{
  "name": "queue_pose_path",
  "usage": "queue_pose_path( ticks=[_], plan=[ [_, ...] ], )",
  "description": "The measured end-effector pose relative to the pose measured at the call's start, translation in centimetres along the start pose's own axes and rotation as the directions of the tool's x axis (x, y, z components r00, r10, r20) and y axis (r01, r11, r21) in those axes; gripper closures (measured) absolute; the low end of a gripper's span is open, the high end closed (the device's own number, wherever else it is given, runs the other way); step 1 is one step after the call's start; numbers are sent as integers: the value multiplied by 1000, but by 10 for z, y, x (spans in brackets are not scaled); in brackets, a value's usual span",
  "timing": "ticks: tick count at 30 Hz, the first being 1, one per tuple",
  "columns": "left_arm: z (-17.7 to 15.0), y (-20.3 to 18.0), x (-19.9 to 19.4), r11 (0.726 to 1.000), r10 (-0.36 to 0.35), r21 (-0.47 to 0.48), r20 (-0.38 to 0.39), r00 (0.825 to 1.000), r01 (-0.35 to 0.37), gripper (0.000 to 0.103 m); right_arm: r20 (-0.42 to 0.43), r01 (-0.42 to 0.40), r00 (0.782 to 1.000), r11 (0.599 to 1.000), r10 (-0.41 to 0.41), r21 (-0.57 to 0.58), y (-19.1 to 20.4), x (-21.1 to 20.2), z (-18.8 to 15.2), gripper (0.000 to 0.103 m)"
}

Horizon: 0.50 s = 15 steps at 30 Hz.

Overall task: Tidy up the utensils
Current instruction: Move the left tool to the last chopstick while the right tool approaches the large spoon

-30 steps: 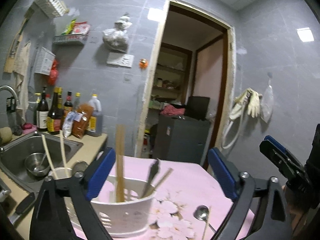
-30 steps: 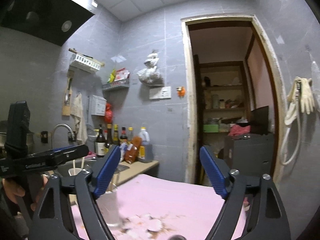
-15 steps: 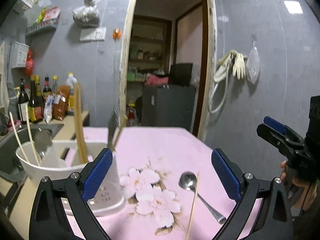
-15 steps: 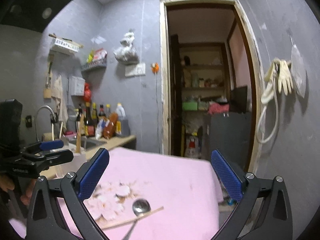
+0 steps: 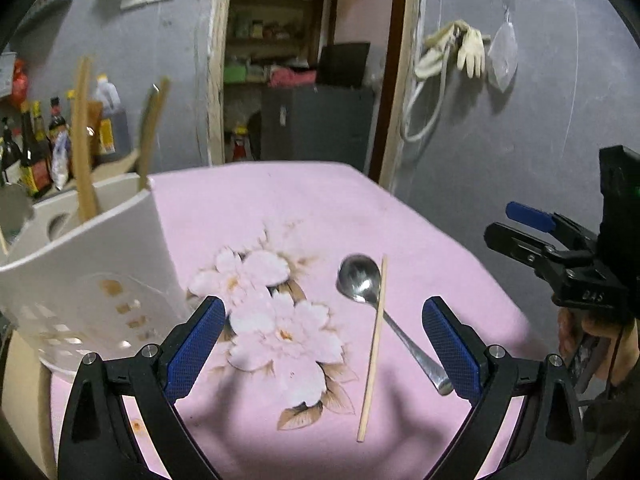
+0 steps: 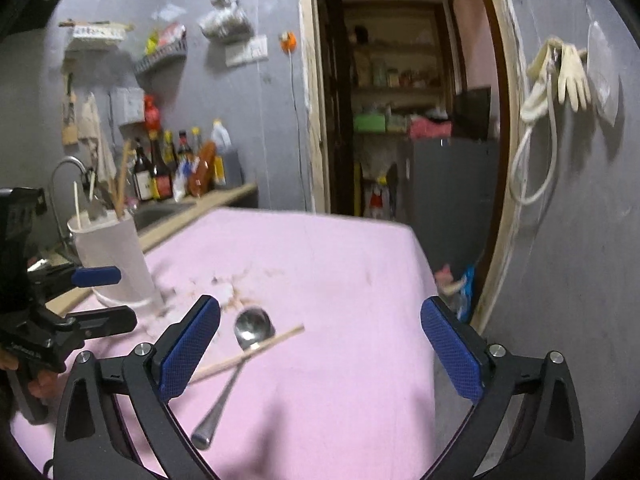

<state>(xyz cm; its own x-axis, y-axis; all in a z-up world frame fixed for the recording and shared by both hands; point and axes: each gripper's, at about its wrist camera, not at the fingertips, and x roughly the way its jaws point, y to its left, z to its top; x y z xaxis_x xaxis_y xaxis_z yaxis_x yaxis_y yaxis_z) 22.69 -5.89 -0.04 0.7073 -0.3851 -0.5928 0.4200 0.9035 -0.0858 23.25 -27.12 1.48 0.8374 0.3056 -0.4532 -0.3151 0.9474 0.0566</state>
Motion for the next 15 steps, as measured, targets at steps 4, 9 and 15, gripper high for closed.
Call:
queue_pose_path(
  ticks=[4, 9, 15],
  plan=[
    [1, -3, 11, 1000, -26, 15, -53, 998, 27, 7, -74, -13, 997, 1000, 15, 27, -7, 11, -6, 6],
    [4, -8, 28, 997, -73, 25, -129, 989, 77, 18, -134, -23, 991, 999, 28, 42, -12, 20, -13, 9],
    [5, -11, 56, 991, -127, 8, -243, 962, 133, 48, -169, -26, 985, 999, 33, 41, -15, 25, -15, 15]
  ],
)
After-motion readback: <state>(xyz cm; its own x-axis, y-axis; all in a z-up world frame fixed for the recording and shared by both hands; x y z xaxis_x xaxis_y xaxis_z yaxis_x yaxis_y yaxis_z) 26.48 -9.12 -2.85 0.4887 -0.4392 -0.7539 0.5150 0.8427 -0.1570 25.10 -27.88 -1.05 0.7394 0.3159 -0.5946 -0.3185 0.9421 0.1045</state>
